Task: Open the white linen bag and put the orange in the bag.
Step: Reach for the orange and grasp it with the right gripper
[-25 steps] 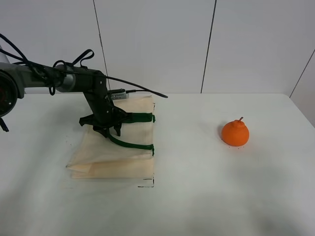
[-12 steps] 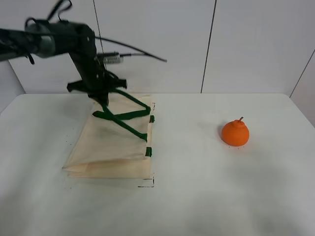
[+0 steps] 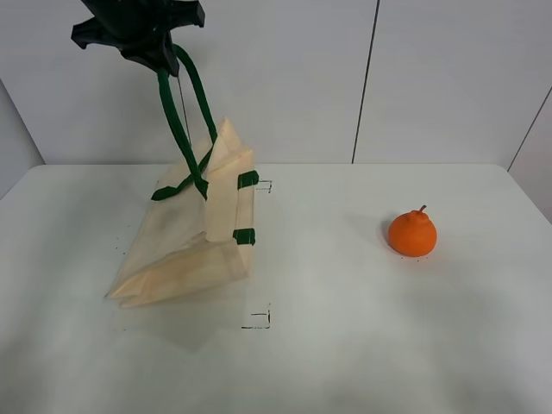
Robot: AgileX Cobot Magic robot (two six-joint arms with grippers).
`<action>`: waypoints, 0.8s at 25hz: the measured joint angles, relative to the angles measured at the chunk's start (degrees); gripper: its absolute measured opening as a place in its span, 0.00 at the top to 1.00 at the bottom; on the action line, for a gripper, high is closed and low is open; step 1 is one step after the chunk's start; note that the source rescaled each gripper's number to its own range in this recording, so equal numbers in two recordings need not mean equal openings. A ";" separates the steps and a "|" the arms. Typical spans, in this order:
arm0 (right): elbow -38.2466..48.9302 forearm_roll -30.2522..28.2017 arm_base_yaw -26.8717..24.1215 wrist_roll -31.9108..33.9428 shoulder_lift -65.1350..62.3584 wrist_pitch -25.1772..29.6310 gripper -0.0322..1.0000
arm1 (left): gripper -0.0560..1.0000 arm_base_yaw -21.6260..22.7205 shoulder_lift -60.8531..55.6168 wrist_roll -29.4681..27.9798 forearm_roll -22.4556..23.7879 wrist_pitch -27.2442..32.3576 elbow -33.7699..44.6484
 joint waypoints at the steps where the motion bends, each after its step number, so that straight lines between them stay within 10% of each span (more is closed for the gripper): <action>1: -1.10 0.00 0.00 0.00 3.84 -0.34 0.00 | 0.95 0.00 -0.26 0.33 0.00 0.15 -0.06; 20: -47.57 2.47 0.00 -2.89 91.17 -4.02 0.00 | 0.95 0.00 -4.20 1.13 0.00 3.43 -0.12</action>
